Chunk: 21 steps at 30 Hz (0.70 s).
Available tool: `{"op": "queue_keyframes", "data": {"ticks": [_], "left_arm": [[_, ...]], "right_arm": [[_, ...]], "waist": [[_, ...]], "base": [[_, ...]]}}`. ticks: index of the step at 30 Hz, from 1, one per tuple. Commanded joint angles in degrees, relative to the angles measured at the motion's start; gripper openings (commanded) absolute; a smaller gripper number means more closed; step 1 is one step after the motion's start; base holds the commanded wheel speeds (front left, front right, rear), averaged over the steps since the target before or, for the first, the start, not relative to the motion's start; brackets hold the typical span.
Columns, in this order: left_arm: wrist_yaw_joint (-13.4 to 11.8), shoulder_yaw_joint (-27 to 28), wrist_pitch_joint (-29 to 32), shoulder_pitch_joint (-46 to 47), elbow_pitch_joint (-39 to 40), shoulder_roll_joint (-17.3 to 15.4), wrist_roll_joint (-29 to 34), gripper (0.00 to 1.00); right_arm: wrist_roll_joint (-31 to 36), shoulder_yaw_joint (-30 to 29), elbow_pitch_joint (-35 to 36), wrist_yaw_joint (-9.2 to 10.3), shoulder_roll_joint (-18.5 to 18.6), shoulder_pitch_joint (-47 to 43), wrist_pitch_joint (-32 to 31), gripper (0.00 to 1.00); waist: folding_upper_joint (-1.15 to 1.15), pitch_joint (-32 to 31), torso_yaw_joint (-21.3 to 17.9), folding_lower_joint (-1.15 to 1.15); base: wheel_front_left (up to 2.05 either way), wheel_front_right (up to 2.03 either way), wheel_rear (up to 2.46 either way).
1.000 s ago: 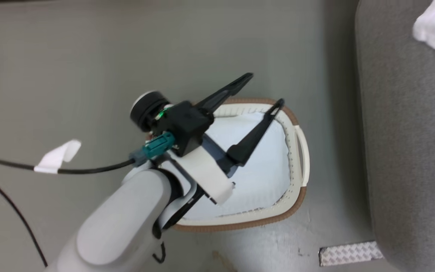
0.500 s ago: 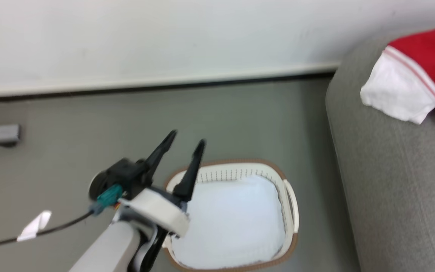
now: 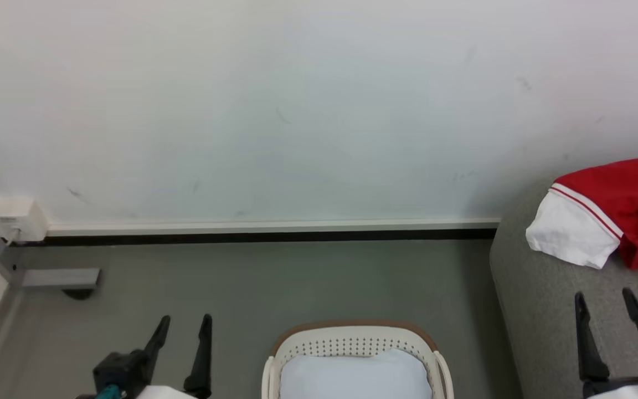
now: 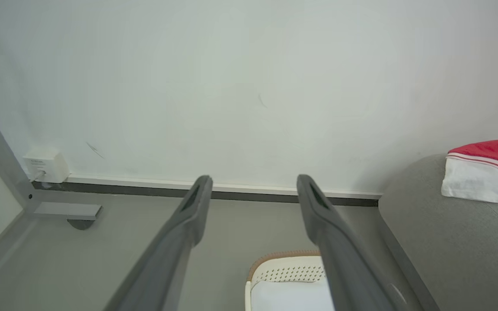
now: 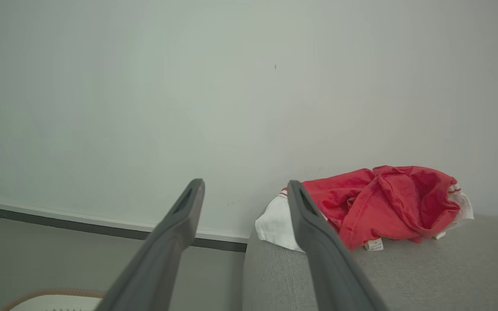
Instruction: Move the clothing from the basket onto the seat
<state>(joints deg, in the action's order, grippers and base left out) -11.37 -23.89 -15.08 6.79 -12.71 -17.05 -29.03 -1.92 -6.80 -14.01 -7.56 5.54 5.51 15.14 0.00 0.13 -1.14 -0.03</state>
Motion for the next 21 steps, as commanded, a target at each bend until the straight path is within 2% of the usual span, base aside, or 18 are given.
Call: {"op": "queue_keyframes", "data": {"ticks": [1, 5, 13, 21], "left_arm": [[-0.58, 1.10, -0.06, -1.78, 0.38, 0.13, 1.36, 1.00], [-1.35, 4.88, -0.06, -6.04, 1.32, 0.95, 3.72, 1.00], [0.63, 9.48, -0.08, -9.25, 2.03, 2.85, 8.63, 1.00], [2.55, 11.32, -0.07, -9.37, 1.70, 4.93, 11.46, 1.00]], "right_arm": [[0.80, 0.07, 0.77, 0.15, -0.22, -2.09, -0.01, 1.00], [1.74, 0.60, 1.50, 0.15, -1.59, -6.66, -0.02, 1.00], [0.04, 1.65, 1.55, 0.15, -2.66, -9.27, 0.00, 1.00], [-1.39, 3.11, 0.65, 0.15, -2.63, -8.10, 0.00, 1.00]], "waist": [[0.00, -2.19, 1.42, 0.03], [0.00, -3.48, 1.58, 0.03], [0.00, -3.89, 1.53, 0.03], [0.00, -3.71, 1.11, 0.03]], "base": [[0.00, 0.00, 0.00], [0.00, 0.00, 0.00], [0.00, 0.00, 0.00], [0.00, 0.00, 0.00]]}}
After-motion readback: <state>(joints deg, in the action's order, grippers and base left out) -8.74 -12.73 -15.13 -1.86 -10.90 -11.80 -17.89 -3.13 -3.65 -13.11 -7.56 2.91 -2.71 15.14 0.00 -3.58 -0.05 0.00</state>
